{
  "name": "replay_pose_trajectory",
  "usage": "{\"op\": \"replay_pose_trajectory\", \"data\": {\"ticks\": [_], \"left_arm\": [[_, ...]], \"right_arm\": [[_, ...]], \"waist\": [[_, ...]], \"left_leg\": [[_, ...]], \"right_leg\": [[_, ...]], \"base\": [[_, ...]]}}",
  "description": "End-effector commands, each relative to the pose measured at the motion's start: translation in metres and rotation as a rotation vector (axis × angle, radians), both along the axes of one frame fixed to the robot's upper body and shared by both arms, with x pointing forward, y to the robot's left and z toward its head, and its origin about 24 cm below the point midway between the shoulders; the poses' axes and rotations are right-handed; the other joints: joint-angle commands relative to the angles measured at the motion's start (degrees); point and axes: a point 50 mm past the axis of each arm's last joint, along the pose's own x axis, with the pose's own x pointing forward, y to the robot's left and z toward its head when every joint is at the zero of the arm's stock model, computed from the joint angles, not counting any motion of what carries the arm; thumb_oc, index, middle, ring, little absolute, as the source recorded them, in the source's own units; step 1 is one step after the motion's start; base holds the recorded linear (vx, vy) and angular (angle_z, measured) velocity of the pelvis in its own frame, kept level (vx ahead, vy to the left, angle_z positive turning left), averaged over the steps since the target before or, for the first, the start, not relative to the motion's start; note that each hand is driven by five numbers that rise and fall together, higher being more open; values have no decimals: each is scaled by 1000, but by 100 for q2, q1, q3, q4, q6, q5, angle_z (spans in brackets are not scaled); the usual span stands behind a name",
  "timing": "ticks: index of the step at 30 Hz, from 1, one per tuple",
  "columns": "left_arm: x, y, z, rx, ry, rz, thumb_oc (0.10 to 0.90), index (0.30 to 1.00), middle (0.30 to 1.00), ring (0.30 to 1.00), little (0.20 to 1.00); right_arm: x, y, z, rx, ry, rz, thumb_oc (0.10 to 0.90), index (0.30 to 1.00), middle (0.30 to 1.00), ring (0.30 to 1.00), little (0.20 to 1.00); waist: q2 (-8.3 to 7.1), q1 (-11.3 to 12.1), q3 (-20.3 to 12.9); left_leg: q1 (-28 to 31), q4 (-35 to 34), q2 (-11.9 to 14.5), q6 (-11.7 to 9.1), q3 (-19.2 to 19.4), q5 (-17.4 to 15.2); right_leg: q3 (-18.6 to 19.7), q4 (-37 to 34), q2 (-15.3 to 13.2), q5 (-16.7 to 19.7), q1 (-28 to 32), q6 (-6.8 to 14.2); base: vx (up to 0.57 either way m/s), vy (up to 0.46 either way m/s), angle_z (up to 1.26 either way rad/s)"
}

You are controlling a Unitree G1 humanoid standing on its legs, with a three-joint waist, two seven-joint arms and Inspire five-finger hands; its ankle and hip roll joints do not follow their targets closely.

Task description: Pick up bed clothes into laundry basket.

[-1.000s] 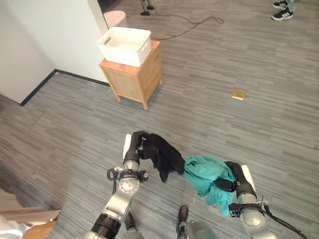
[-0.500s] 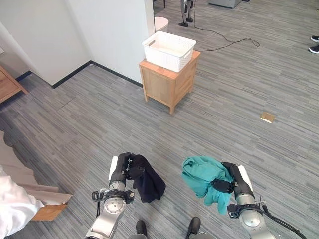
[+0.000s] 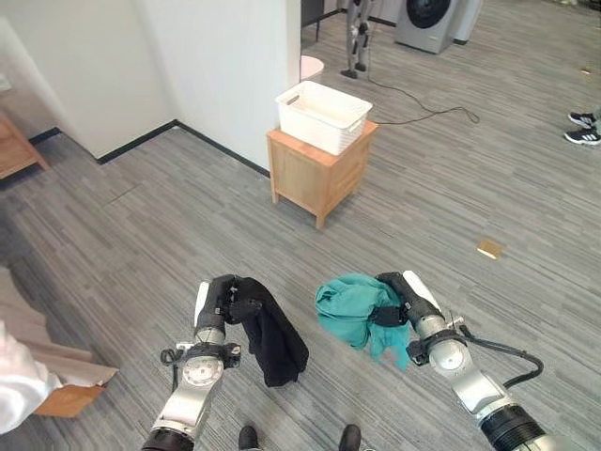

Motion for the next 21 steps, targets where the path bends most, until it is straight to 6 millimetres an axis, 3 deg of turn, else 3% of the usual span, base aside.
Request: {"op": "replay_pose_trajectory", "data": {"ticks": [1,3,4,5,6,8,9,10,13,14,15,18,19,20,21], "left_arm": [[30,-11,97,152,-536,-26,400,300,300,300,300],[34,-10,109,189,-583,-15,400,300,300,300,300],[34,-5,114,213,-600,2,400,300,300,300,300],[34,7,122,269,-631,67,400,300,300,300,300],[34,7,122,271,-630,69,400,300,300,300,300],[32,9,126,288,-649,87,400,300,300,300,300],[32,8,129,286,-661,82,400,300,300,300,300],[31,6,129,281,-663,73,400,300,300,300,300],[25,4,127,253,-661,61,400,300,300,300,300],[8,7,107,225,-580,23,400,300,300,300,300],[7,8,107,226,-577,22,400,300,300,300,300],[7,13,97,235,-511,9,400,300,300,300,300],[7,16,95,236,-488,4,400,300,300,300,300],[8,16,96,237,-489,5,400,300,300,300,300],[9,17,97,237,-494,5,400,300,300,300,300]], "right_arm": [[27,9,88,4,-439,43,400,300,300,300,300],[28,2,100,-26,-497,14,400,300,300,300,300],[28,2,105,-38,-519,4,400,300,300,300,300],[28,4,110,-34,-546,-9,400,300,300,300,300],[28,5,109,-34,-546,-8,400,300,300,300,300],[28,7,113,-44,-570,-10,400,300,300,300,300],[28,6,112,-46,-569,-15,400,300,300,300,300],[27,5,111,-48,-567,-19,400,300,300,300,300],[23,4,110,-55,-567,-23,400,300,300,300,300],[19,13,102,-26,-541,1,400,300,300,300,300],[19,13,101,-25,-539,1,400,300,300,300,300],[17,14,88,-14,-497,-14,400,300,300,300,300],[17,14,85,-12,-493,-30,400,300,300,300,300],[17,14,86,-11,-494,-30,400,300,300,300,300],[18,15,87,-12,-501,-30,400,300,300,300,300]], "waist": [[-460,27,148],[-449,-75,123],[-474,-64,93],[-437,-4,21],[-482,-5,8],[-399,51,-72],[-381,42,-84],[-392,24,-115],[-382,71,-153],[-407,221,-372],[-423,228,-383],[-740,262,-465],[-851,172,-442],[-849,199,-449],[-829,168,-419]], "left_leg": [[-1291,1976,-64,-568,-332,-146],[-1626,2291,355,-521,414,251],[-1772,2262,512,-411,839,251],[-2005,1835,483,-232,1241,94],[-1966,1800,436,-237,1271,63],[-2035,980,317,-187,1327,242],[-2147,692,446,-176,1460,285],[-2065,371,414,-155,1550,353],[-2171,156,579,-158,1620,518],[-2019,64,500,-124,1190,781],[-2005,54,497,-132,1202,789],[-1642,51,152,110,1345,625],[-1242,-4,-109,330,1498,296],[-1244,-20,-102,348,1536,314],[-1088,-50,-162,421,1561,194]], "right_leg": [[590,26,-466,-1260,967,97],[460,26,-355,-1399,1070,66],[454,26,-322,-1472,1119,65],[513,26,-262,-1596,1224,120],[518,26,-309,-1634,1237,129],[629,26,-260,-1734,1315,190],[609,26,-259,-1790,1410,250],[570,26,-303,-1831,1474,286],[588,26,-382,-1884,1631,371],[802,26,-543,-1816,1901,470],[812,26,-553,-1816,1902,471],[874,787,-908,-1064,1785,756],[890,1852,-1182,-155,1381,1010],[932,1855,-1186,-128,1343,1020],[971,2387,-1267,223,1127,1066]], "base": [[-8,-180,33],[120,-122,111],[355,-97,115],[321,-48,54],[355,43,16],[322,133,-28],[360,152,-43],[365,151,-21],[515,206,-27],[682,260,-54],[829,301,-71],[413,169,-45],[339,216,5],[321,269,3],[199,177,27]]}}
